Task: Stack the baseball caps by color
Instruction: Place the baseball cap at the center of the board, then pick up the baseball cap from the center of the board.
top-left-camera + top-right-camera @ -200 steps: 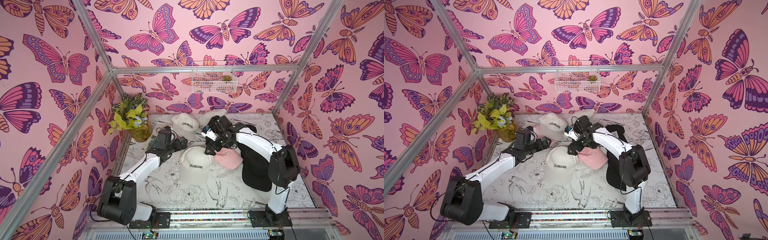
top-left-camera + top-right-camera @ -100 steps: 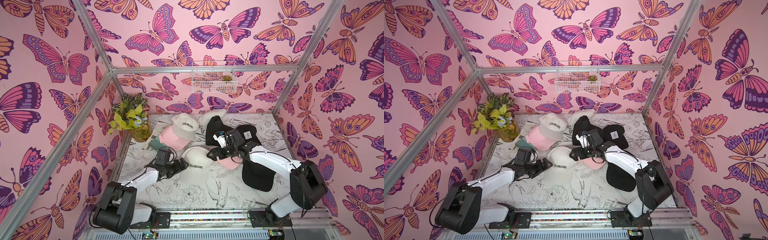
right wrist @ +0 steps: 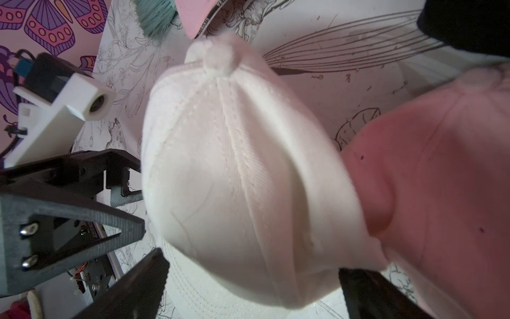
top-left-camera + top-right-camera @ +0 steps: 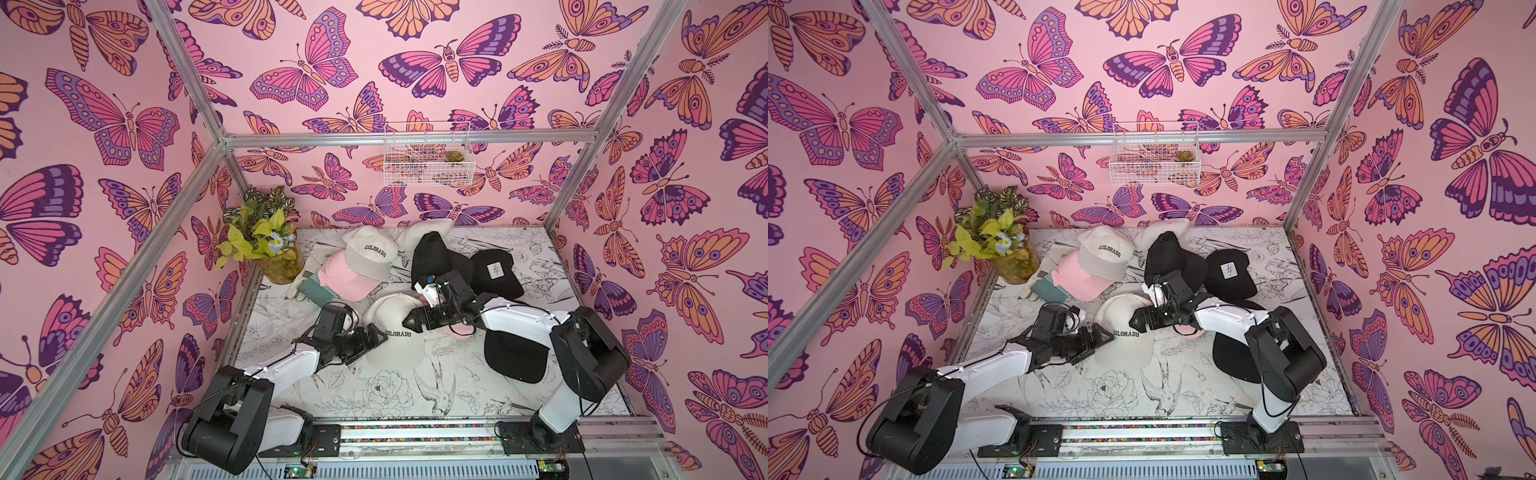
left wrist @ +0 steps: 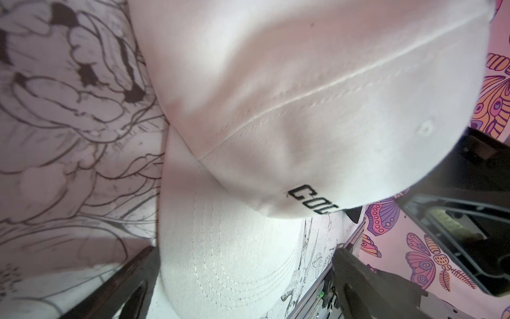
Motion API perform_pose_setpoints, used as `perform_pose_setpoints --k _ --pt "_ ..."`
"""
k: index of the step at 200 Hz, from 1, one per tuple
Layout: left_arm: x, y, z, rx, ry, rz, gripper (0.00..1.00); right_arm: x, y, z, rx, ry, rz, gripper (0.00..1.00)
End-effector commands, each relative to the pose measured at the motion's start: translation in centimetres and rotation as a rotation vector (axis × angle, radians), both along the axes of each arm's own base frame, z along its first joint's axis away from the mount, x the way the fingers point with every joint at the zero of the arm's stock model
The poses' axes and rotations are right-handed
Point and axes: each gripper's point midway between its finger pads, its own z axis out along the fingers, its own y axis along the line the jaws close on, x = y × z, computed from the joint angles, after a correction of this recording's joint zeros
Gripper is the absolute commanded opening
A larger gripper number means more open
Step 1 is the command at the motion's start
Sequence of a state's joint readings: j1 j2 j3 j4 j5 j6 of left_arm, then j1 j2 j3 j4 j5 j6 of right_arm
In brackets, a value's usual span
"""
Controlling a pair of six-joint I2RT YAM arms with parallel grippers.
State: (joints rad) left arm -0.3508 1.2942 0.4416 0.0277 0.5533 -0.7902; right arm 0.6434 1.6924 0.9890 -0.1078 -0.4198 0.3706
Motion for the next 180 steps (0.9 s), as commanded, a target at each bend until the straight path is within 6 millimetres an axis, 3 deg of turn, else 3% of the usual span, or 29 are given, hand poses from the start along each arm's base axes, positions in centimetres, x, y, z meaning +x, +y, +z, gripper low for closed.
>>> perform_pose_setpoints --k 1,33,43,47,77,123,142,155,180 --pt "-0.7 0.3 -0.7 0.013 0.022 0.011 1.0 0.9 0.9 2.0 0.04 -0.047 -0.007 0.99" --pt "0.7 1.8 -0.5 0.091 0.012 0.068 1.0 1.8 -0.7 3.3 0.018 -0.119 -0.112 0.99" --pt "1.7 2.3 1.0 0.1 -0.035 0.104 1.0 2.3 -1.4 3.7 0.011 -0.145 -0.163 0.99" --pt "2.1 2.6 1.3 0.109 -0.043 0.125 1.0 2.5 -1.7 5.0 0.027 -0.177 -0.189 0.99" --pt "5.5 4.9 4.7 0.171 -0.172 0.306 1.0 4.2 -4.9 8.2 -0.038 -0.257 -0.376 0.99" --pt "11.1 5.4 10.0 0.068 -0.406 0.457 1.0 5.8 -5.9 13.0 0.127 -0.425 -0.516 0.99" --pt "12.9 5.9 11.1 0.045 -0.405 0.464 1.0 6.1 -5.7 14.4 0.203 -0.45 -0.544 0.99" --pt "14.4 5.5 10.5 0.019 -0.409 0.443 0.98 6.2 -5.5 14.8 0.227 -0.452 -0.547 0.99" --pt "16.7 5.2 10.5 -0.026 -0.426 0.446 0.86 5.9 -5.9 15.2 0.23 -0.448 -0.554 0.99"
